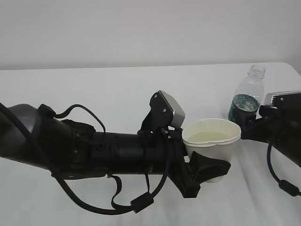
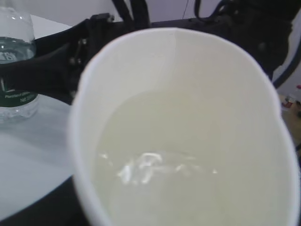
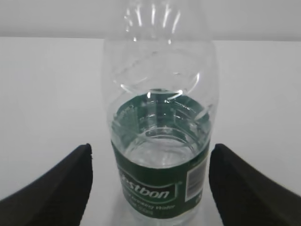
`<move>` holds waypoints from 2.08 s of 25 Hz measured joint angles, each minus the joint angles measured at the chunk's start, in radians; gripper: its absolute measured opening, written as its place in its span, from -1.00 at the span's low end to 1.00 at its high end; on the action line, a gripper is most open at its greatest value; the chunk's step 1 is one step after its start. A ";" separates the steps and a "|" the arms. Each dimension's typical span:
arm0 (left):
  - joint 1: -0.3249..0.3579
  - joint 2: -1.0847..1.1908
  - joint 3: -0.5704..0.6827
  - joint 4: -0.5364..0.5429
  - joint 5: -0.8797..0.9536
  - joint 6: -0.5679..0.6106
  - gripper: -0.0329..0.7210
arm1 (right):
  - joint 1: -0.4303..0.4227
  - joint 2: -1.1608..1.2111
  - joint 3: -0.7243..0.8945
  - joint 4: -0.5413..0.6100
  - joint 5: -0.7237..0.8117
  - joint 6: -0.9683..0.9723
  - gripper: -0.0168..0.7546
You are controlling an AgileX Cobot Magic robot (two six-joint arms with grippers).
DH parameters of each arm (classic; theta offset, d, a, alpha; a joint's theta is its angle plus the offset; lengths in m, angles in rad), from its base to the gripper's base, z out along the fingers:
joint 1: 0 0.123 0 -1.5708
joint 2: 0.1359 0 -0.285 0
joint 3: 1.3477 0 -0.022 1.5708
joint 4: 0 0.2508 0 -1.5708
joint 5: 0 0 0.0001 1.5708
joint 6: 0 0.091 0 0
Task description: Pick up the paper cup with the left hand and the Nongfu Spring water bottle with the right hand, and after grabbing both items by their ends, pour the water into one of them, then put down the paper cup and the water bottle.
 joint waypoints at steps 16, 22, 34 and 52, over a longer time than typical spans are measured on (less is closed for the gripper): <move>0.000 0.001 0.000 -0.192 0.000 0.068 0.16 | 0.000 -0.243 0.174 0.000 0.000 0.000 0.57; 0.000 0.001 0.000 -0.205 0.000 0.099 0.16 | 0.000 -0.354 0.254 -0.009 0.000 0.000 0.57; 0.066 0.002 0.000 -0.316 0.000 0.176 0.16 | 0.000 -0.510 0.292 -0.065 0.063 0.000 0.57; 0.194 -0.015 0.019 -0.340 0.045 0.180 0.16 | 0.000 -0.582 0.295 -0.084 0.160 0.012 0.57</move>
